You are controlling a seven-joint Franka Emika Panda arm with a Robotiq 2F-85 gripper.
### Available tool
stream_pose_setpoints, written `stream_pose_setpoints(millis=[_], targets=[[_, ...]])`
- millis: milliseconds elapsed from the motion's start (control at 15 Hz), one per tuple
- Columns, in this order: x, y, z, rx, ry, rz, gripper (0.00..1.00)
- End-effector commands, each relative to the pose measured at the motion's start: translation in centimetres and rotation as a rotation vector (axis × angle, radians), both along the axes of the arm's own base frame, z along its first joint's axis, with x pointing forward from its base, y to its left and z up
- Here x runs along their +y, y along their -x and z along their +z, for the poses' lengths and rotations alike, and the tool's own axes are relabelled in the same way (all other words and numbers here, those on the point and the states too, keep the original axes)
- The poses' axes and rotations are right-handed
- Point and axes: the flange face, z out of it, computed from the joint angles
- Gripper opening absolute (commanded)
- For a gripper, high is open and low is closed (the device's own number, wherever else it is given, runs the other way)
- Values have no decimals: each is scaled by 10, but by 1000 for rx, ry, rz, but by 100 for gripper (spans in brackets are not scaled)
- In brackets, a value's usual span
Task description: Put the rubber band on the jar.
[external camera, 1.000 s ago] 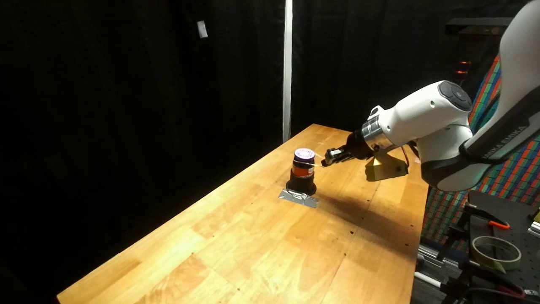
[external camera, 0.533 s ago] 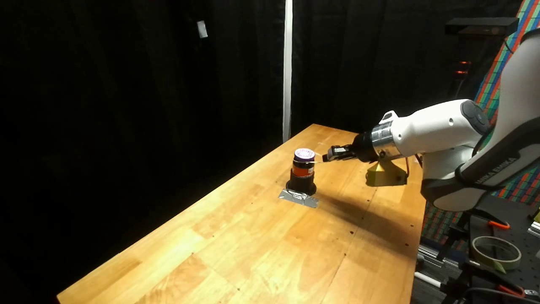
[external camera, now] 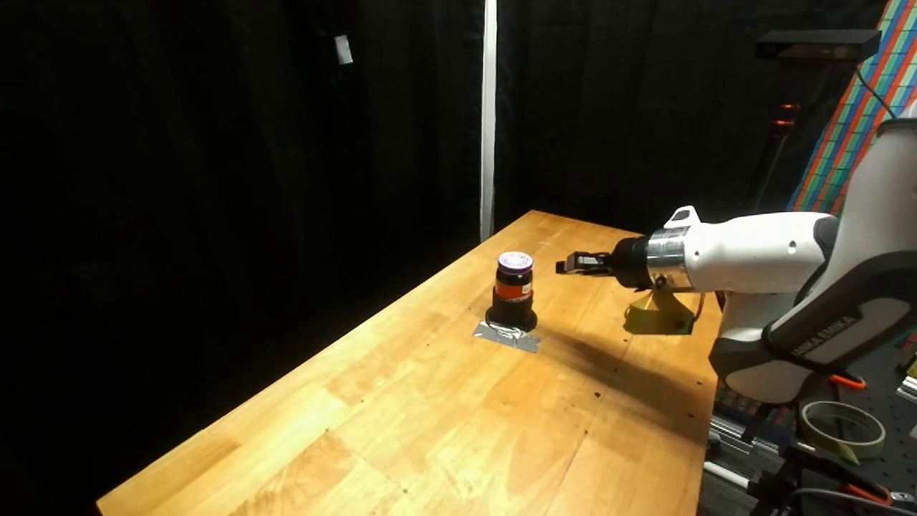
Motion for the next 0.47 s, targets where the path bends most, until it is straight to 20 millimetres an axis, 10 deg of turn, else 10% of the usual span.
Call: stream_pose_setpoints(millis=[0,67,133,200,400], targets=[[0,13,-5,-83,40,-27,10],[2,15,-7,-59,47,-20,34],[11,16,-7,10,6,45,36],[5,19,-19,-21,41,-5,11],[9,17,-18,19,11,21,34]])
